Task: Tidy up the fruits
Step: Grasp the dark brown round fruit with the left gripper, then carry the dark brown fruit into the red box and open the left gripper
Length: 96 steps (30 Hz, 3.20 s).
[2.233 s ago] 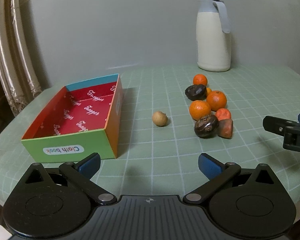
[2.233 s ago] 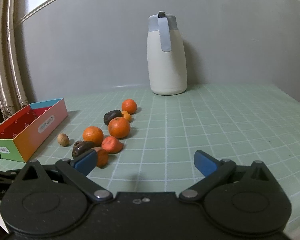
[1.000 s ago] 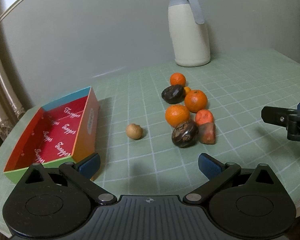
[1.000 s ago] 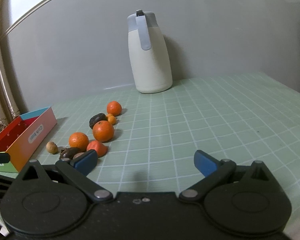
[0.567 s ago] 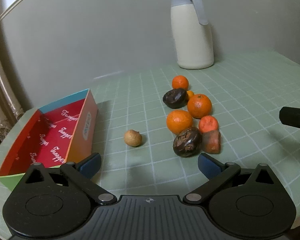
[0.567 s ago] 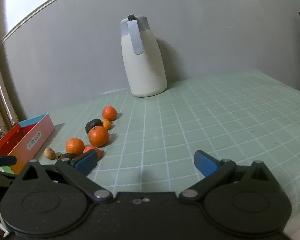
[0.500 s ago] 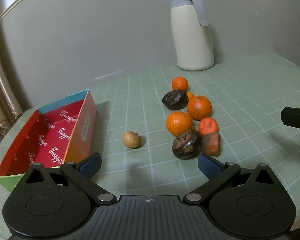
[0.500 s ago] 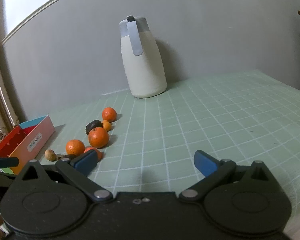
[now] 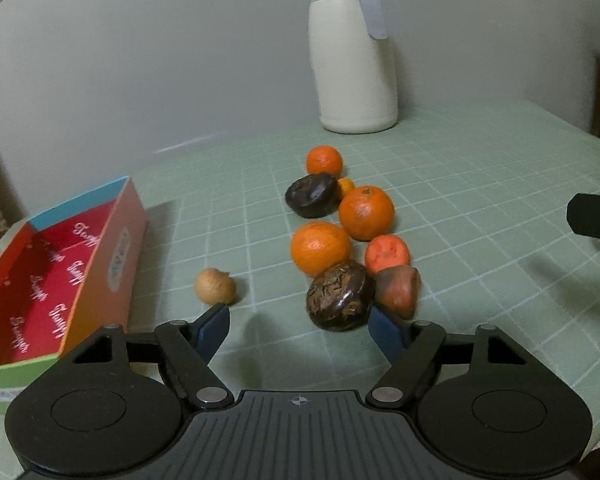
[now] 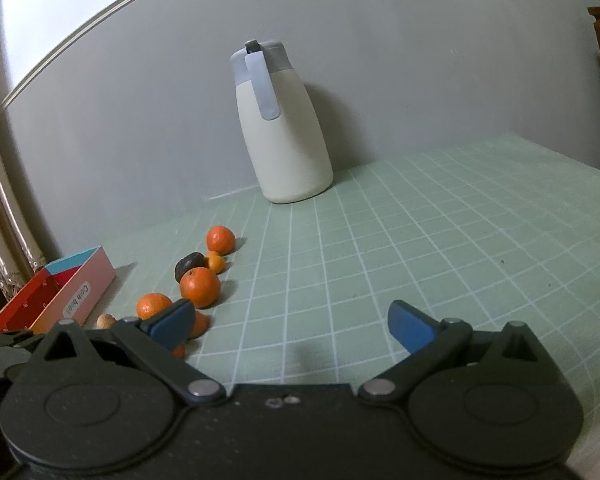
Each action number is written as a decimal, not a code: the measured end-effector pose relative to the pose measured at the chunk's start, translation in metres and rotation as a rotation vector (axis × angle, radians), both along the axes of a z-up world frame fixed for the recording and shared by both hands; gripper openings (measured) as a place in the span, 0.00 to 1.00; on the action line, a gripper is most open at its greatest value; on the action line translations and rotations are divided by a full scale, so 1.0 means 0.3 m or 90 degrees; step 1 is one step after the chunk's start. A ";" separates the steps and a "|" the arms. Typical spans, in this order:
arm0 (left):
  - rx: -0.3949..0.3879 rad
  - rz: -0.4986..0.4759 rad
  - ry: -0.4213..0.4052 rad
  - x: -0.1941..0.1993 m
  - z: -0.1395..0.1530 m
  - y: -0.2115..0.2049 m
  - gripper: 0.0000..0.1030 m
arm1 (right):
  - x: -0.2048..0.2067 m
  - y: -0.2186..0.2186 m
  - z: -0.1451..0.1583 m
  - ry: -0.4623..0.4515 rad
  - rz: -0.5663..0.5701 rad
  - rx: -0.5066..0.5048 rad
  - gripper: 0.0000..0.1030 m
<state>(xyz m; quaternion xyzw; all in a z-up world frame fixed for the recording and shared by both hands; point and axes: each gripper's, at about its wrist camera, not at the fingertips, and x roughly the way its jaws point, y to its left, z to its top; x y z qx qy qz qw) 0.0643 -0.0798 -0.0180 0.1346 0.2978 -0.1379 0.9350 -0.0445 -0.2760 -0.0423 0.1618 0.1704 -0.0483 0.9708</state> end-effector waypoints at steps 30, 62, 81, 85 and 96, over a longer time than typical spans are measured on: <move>-0.043 -0.017 0.011 0.030 -0.016 -0.074 0.41 | -0.005 -0.014 0.020 -0.015 0.001 0.027 1.00; -0.076 0.250 -0.096 0.062 0.115 0.491 0.41 | 0.103 0.186 0.001 0.021 0.070 -0.032 1.00; -0.031 0.391 -0.057 0.147 0.036 0.667 0.42 | 0.194 0.308 -0.024 0.047 0.113 -0.050 1.00; -0.047 0.381 -0.052 0.145 0.043 0.658 0.63 | 0.201 0.308 -0.025 0.048 0.106 -0.051 1.00; -0.060 0.370 -0.137 0.050 0.093 0.609 1.00 | 0.212 0.256 -0.037 0.056 0.059 -0.050 1.00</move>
